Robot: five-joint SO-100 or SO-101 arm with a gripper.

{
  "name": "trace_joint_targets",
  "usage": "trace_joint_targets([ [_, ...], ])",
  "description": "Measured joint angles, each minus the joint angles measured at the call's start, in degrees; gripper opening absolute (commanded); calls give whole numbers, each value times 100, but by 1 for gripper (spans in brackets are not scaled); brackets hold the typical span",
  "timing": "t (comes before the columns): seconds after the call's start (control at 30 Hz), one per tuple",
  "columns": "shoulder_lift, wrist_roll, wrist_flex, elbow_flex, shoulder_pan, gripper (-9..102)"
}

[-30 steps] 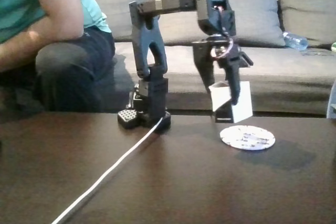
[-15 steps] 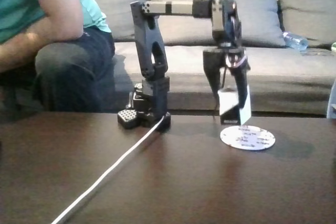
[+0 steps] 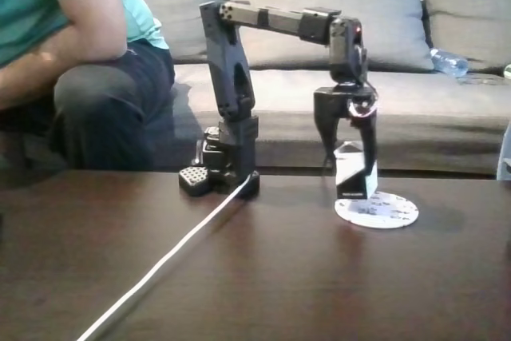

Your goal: Grasp a servo box and put it on the zirlivani.

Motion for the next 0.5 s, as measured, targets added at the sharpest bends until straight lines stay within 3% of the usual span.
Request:
trace_joint_targets([
  [0.5, -861, 9, -475, -44, -97, 9],
])
